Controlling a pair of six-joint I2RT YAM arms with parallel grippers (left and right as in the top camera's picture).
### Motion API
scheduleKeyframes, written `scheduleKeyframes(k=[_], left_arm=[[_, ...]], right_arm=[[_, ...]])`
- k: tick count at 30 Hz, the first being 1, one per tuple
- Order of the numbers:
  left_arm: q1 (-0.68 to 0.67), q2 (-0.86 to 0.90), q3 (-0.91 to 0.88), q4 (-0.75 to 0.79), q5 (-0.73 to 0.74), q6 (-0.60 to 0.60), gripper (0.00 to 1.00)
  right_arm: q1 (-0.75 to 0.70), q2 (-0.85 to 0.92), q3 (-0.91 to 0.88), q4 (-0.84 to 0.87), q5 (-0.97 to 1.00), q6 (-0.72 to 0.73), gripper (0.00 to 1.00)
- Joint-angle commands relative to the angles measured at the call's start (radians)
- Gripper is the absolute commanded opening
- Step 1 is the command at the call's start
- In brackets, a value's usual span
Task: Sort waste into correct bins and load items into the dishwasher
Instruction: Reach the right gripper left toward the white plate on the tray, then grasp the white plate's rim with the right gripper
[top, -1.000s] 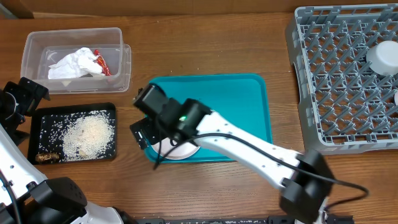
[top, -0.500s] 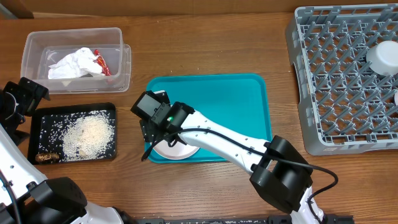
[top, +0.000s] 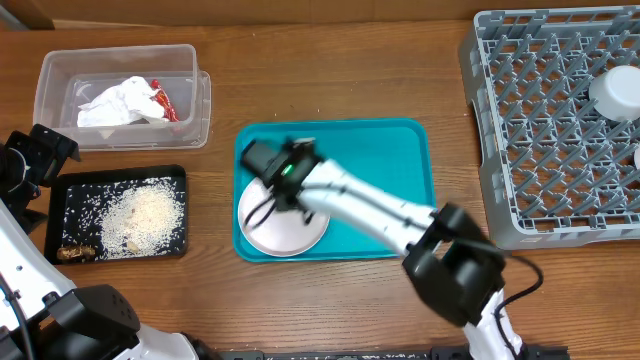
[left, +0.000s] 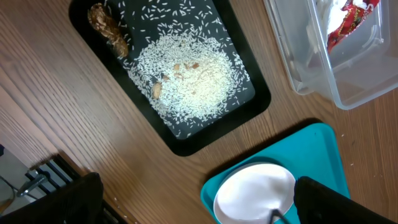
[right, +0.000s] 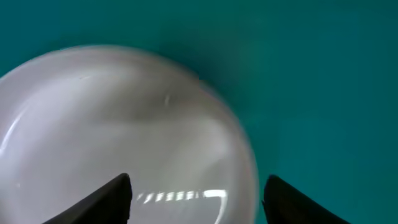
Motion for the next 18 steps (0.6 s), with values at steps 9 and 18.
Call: scheduleKeyframes(k=[9, 18], left_arm=[[-0.007, -0.003, -0.005, 0.0, -0.007, -0.017, 1.0], [-0.007, -0.003, -0.005, 0.0, -0.007, -0.017, 1.0]], right_arm=[[-0.257, 0.006, -0.003, 0.002, -0.282, -0.169, 0.59], [-0.257, 0.007, -0.093, 0.04, -0.401, -0.257, 0.49]])
